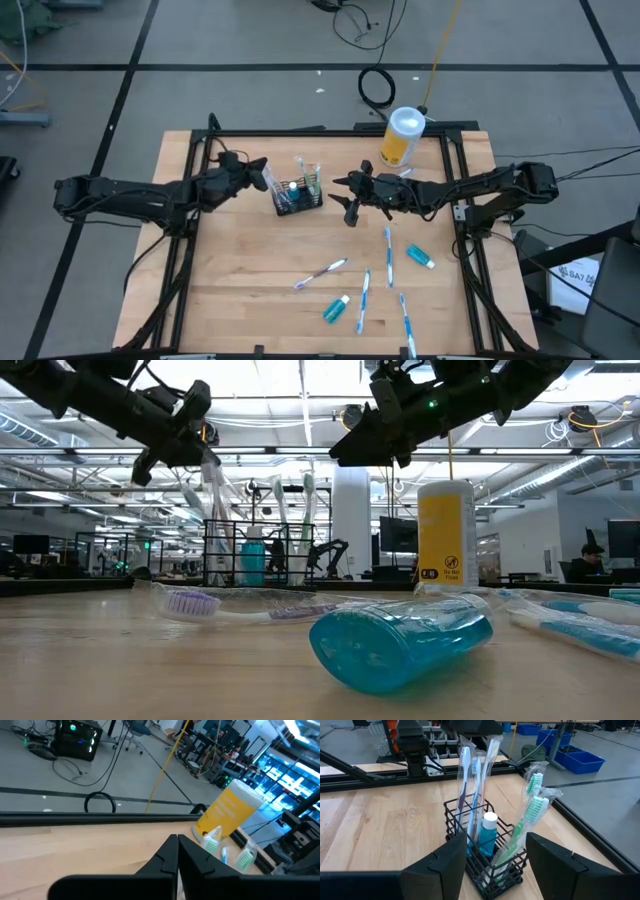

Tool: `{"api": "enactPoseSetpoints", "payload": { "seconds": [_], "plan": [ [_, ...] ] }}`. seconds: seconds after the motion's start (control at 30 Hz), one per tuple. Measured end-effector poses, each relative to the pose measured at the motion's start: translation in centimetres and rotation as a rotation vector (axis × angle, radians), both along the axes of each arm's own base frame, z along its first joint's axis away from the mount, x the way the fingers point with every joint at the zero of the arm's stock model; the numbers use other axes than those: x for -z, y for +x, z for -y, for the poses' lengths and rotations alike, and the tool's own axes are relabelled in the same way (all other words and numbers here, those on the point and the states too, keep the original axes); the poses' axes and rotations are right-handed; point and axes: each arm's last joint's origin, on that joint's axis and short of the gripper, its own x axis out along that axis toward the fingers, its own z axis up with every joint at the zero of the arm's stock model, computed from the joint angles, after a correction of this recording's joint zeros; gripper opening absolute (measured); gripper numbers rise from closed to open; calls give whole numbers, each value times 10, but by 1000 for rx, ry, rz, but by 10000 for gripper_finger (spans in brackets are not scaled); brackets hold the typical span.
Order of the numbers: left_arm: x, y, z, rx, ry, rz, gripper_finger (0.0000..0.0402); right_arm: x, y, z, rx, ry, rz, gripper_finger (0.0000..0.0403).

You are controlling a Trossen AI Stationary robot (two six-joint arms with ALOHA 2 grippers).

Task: Pick & Place toothbrushing station
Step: Adjust the toothbrushes in the black mesh organizer

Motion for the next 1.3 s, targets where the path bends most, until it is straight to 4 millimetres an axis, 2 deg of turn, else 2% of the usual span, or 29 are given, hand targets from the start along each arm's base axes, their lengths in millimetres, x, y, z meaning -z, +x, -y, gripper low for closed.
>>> {"api": "enactPoseSetpoints", "payload": {
  "seconds": [0.2, 0.4, 0.63, 0.93, 1.1, 1.3],
  "plan": [
    [-1, 0, 0, -3, -5, -60, 4, 0, 0, 0, 0, 0, -2, 196],
    [-5, 1, 0, 18, 67, -92, 3, 0, 0, 0, 0, 0, -5, 196],
    [-19, 5, 1, 84, 159, -90, 4, 0, 0, 0, 0, 0, -5, 196],
    [-41, 8, 0, 110, 205, -242, 4, 0, 0, 0, 0, 0, -5, 196],
    [-37, 17, -1, 132, 215, -302, 3, 0, 0, 0, 0, 0, -5, 196],
    [-23, 31, -2, 155, 199, -358, 3, 0, 0, 0, 0, 0, -4, 196]
  ]
}}
